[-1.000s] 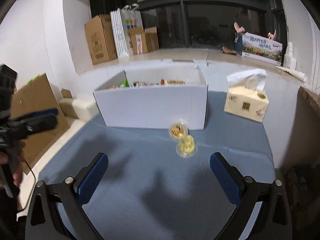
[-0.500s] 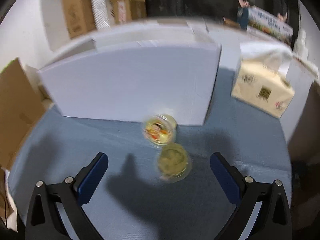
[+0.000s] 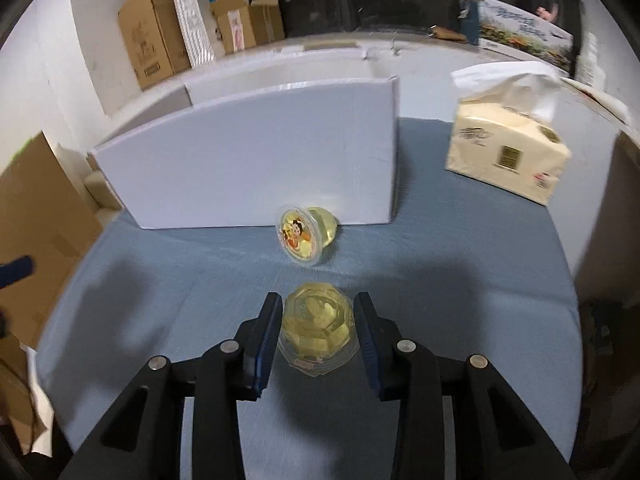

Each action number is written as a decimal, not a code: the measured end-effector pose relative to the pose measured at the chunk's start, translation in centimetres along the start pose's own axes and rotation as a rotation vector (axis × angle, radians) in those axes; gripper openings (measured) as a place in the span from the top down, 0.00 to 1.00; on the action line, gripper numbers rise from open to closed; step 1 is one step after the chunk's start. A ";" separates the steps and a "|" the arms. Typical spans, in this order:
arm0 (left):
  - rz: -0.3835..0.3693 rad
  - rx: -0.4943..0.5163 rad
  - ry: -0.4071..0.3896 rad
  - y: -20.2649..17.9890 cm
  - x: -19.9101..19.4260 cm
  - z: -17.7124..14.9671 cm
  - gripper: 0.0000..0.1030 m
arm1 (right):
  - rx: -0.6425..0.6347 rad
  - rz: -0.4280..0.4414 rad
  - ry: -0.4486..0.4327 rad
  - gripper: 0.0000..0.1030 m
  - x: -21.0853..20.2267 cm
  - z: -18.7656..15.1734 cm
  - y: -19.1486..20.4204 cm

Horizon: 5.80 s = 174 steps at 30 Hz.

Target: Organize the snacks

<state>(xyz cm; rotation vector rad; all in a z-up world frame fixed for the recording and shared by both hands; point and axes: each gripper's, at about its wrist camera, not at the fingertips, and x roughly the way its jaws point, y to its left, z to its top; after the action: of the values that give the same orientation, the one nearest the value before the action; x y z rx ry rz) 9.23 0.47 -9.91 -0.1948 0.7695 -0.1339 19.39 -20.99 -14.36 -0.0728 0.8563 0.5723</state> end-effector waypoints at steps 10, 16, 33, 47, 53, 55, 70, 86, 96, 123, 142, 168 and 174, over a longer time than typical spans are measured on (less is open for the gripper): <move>-0.039 0.059 0.091 -6.5 10.9 4.6 0.00 | 0.096 -0.051 -0.113 0.61 -8.5 -3.4 -3.1; 0.032 0.124 0.128 -9.7 16.7 6.1 0.00 | 0.119 -0.058 -0.130 0.61 -10.2 -5.0 -4.2; -0.012 0.119 0.019 -7.2 10.7 5.3 0.96 | 0.101 -0.041 -0.128 0.61 -10.1 -5.3 -3.6; -0.035 0.134 0.083 -5.9 11.6 4.4 0.04 | 0.036 -0.012 -0.093 0.61 -8.1 -4.7 -0.5; -0.018 0.191 0.136 -9.1 15.8 5.1 0.03 | 0.071 -0.014 -0.105 0.61 -8.8 -5.0 -1.3; 0.018 0.217 0.152 -9.7 17.0 5.3 0.03 | 0.077 -0.018 -0.109 0.61 -9.1 -5.3 -1.5; -0.011 0.177 0.110 -6.6 14.3 4.2 0.54 | 0.110 -0.023 -0.108 0.61 -9.5 -6.1 -2.5; -0.020 0.008 -0.224 4.8 -1.0 11.6 0.54 | 0.000 0.110 -0.209 0.61 -7.2 5.0 1.4; 0.069 0.070 -0.170 7.2 5.0 18.1 0.54 | 0.008 0.107 -0.205 0.61 0.5 18.6 1.0; 0.124 -0.015 -0.289 4.4 -2.8 13.6 0.00 | -0.110 -0.039 -0.276 0.00 -5.2 15.8 5.5; 0.195 0.086 -0.221 -3.8 -11.0 3.9 0.00 | 0.003 -0.044 -0.299 0.00 -16.6 2.5 7.0; 0.170 0.084 -0.210 -4.0 -11.5 3.9 0.00 | 0.003 -0.062 -0.292 0.00 -17.3 2.1 7.6; 0.165 0.085 -0.215 -4.1 -11.6 4.0 0.00 | 0.000 -0.065 -0.289 0.00 -17.2 2.1 7.4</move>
<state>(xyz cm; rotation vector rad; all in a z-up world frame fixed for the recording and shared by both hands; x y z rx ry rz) 3.61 -0.80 1.62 -0.0629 0.5617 0.0114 8.24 -21.78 0.86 -0.0168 0.5715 0.5071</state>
